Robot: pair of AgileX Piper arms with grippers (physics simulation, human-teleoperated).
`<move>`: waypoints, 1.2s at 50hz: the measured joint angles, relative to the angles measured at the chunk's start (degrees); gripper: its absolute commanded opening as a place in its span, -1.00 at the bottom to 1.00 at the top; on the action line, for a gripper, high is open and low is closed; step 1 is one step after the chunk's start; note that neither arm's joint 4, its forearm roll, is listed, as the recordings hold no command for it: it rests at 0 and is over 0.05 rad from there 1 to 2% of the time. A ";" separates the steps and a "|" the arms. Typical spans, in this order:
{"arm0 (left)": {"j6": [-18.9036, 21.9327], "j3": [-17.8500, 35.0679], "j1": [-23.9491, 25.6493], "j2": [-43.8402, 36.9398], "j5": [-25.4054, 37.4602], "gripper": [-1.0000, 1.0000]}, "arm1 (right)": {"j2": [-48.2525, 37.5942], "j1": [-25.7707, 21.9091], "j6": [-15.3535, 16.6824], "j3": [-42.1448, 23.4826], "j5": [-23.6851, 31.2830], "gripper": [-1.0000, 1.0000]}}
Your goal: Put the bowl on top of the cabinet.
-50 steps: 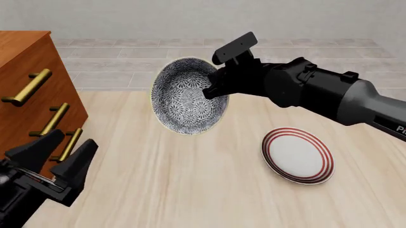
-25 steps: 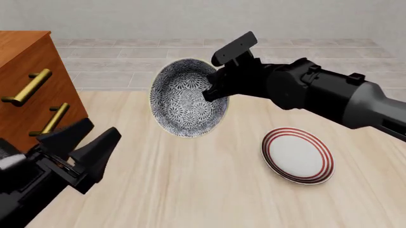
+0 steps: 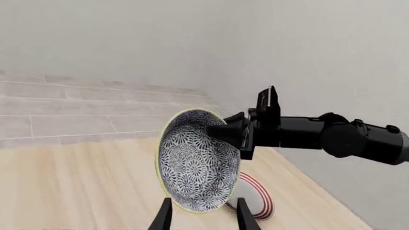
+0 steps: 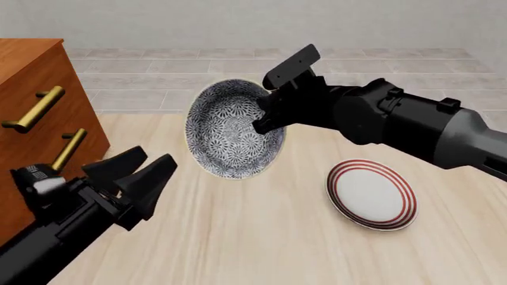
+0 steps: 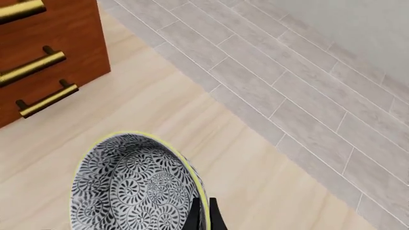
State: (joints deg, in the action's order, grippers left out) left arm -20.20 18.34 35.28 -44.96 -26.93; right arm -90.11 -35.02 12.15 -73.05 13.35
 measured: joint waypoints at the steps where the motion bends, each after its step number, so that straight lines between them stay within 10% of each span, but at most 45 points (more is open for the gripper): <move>1: -0.16 0.09 -0.06 -0.41 -0.17 1.00 | 0.05 -0.06 0.03 0.09 -0.03 -1.00; 60: -2.22 3.04 -3.67 -17.87 -8.65 1.00 | 1.14 -1.66 -0.43 2.40 -1.24 -1.00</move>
State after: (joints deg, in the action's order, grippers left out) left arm -22.42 21.38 31.61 -62.83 -35.57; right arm -88.96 -36.67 11.72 -70.64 12.12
